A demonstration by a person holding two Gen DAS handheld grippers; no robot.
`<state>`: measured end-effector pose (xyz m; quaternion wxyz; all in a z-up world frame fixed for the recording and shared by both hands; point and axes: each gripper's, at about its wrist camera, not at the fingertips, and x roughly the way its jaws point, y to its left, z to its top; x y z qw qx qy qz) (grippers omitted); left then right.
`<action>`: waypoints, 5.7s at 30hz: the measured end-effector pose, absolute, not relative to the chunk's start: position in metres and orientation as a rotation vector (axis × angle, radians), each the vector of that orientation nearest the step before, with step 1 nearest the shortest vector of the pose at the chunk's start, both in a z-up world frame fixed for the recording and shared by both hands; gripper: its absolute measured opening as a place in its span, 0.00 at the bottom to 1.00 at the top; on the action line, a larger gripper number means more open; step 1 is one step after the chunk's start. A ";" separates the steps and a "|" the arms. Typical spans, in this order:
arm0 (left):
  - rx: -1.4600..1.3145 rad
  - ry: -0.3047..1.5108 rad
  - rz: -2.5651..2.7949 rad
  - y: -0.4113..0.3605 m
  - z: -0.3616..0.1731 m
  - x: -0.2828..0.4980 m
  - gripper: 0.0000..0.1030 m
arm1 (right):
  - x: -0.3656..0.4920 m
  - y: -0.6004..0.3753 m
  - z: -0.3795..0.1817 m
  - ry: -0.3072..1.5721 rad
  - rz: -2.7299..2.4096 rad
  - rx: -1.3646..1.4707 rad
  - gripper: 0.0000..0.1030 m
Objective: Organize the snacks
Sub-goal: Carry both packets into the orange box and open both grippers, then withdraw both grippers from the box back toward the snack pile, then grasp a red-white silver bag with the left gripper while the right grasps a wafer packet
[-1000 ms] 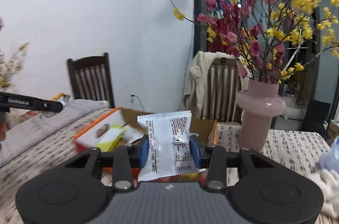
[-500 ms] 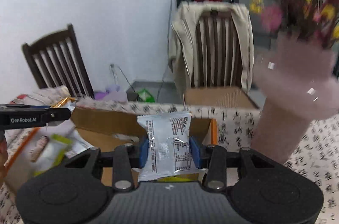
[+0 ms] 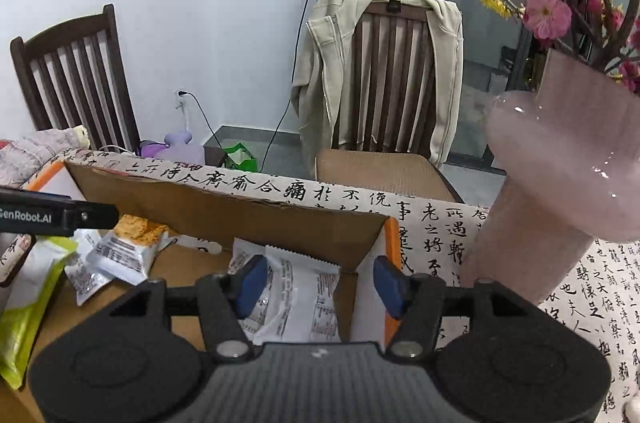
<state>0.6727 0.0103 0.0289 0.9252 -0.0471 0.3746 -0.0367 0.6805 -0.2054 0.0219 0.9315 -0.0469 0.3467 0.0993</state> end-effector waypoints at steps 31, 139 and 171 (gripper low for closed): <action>-0.048 0.544 -0.086 0.006 0.150 0.368 0.96 | 0.418 -0.240 0.132 0.492 0.288 -0.021 0.85; -0.210 0.629 -0.077 0.053 0.026 0.313 0.57 | 0.363 -0.199 0.020 0.624 0.497 -0.087 0.90; -0.199 0.691 -0.153 0.023 0.010 0.248 0.57 | 0.277 -0.225 0.005 0.632 0.470 -0.100 0.42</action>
